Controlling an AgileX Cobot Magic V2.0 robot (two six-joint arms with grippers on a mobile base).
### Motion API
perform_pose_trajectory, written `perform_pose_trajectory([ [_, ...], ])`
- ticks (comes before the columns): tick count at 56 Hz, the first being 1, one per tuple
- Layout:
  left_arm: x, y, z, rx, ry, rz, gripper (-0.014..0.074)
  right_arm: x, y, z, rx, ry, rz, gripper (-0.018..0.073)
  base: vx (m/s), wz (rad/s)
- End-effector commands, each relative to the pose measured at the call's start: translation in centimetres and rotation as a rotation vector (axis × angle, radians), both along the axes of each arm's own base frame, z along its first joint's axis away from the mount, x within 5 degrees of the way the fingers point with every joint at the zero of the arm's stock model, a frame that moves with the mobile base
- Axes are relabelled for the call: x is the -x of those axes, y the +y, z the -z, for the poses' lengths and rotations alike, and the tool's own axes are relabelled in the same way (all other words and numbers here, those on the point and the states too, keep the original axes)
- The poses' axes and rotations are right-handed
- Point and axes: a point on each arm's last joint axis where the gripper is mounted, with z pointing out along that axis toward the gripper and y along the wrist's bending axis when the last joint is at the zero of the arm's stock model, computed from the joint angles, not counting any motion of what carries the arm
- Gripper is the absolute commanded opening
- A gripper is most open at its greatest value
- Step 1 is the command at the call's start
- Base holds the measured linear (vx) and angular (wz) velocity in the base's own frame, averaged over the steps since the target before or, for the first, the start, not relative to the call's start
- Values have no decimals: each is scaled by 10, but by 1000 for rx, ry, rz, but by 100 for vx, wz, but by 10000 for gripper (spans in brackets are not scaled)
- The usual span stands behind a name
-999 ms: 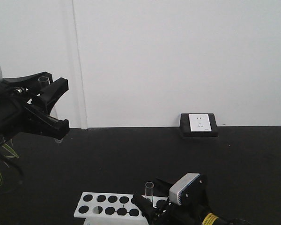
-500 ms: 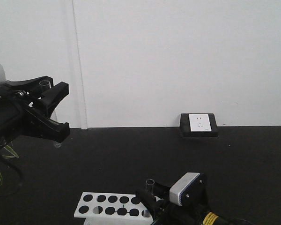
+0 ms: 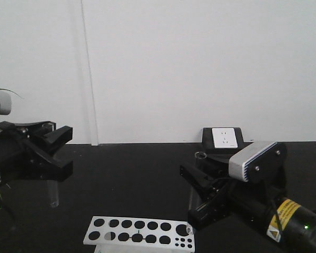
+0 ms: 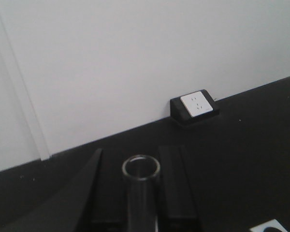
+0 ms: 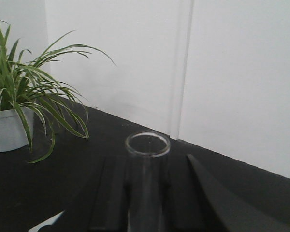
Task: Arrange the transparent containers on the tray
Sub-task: 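Lift both tubes straight up out of the rack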
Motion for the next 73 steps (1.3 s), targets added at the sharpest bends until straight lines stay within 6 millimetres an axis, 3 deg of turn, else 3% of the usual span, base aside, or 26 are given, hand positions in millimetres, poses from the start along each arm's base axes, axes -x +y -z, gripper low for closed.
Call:
perform_pose_trajectory([
  [1, 19, 5, -16, 74, -80, 11, -3, 16, -7, -31, -38, -67, -4, -13, 0, 0],
  [19, 78, 29, 24, 71, -69, 11, -3, 59, -23, -35, -53, -42, -33, -13, 0, 0],
  [26, 92, 34, 31, 79, -88, 13, -3, 65, -28, -36, -41, -42, -9, -13, 0, 0],
  [73, 94, 35, 33, 75, -80, 11, -3, 66, -29, -37, -41, -45, -6, -13, 0, 0],
])
